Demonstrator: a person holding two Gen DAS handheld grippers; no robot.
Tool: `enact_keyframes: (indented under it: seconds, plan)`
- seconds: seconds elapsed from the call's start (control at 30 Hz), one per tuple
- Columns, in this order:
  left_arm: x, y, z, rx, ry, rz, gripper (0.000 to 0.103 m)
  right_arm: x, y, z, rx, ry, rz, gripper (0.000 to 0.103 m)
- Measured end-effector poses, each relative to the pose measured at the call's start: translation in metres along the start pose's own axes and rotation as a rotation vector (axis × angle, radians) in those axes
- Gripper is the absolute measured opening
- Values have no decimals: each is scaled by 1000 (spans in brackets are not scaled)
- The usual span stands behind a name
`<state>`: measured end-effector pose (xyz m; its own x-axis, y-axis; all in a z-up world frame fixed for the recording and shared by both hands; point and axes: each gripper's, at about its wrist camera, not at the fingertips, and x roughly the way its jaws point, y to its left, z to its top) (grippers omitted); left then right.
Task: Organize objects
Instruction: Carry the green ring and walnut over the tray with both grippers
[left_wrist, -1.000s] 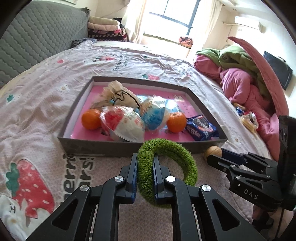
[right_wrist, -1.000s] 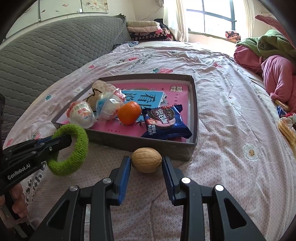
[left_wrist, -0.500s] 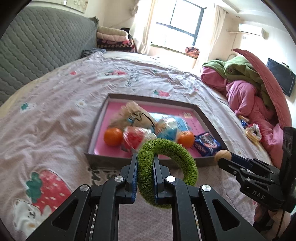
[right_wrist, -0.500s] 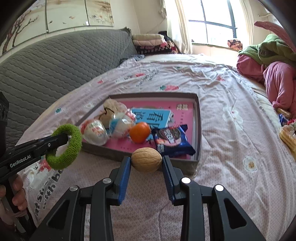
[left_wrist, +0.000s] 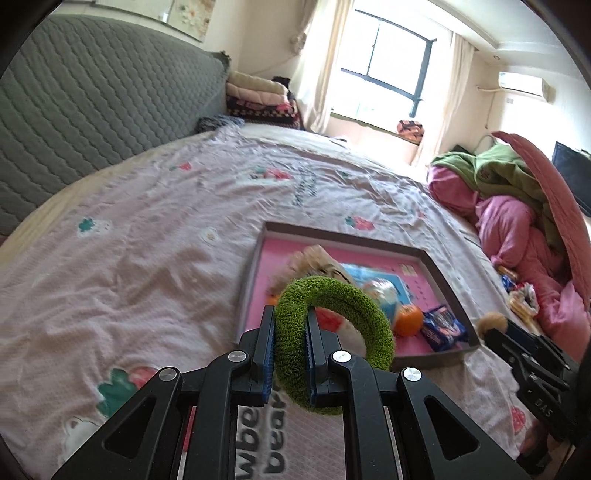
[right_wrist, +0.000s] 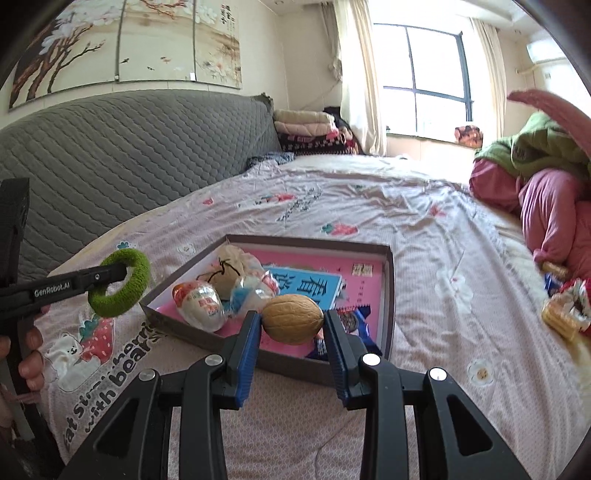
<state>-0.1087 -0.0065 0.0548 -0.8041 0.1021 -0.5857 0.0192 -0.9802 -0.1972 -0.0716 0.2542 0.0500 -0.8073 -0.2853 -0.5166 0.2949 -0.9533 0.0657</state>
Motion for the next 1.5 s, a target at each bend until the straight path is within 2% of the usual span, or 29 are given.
enact_keyframes:
  seconds: [0.17, 0.5, 0.73, 1.07, 1.5]
  plan:
    - [5, 10, 5, -5, -19, 32, 14, 0, 4, 3, -22, -25, 2, 35]
    - [37, 24, 11, -27, -18, 28, 14, 14, 10, 2, -52, -33, -20, 35]
    - [55, 21, 11, -5, -16, 13, 14, 26, 15, -3, -80, -16, -33, 35]
    - [76, 14, 5, 36, 9, 34, 15, 40, 18, -8, -92, 23, -38, 36]
    - [90, -8, -11, 101, 56, -3, 15, 52, 24, -12, -115, 50, -26, 36]
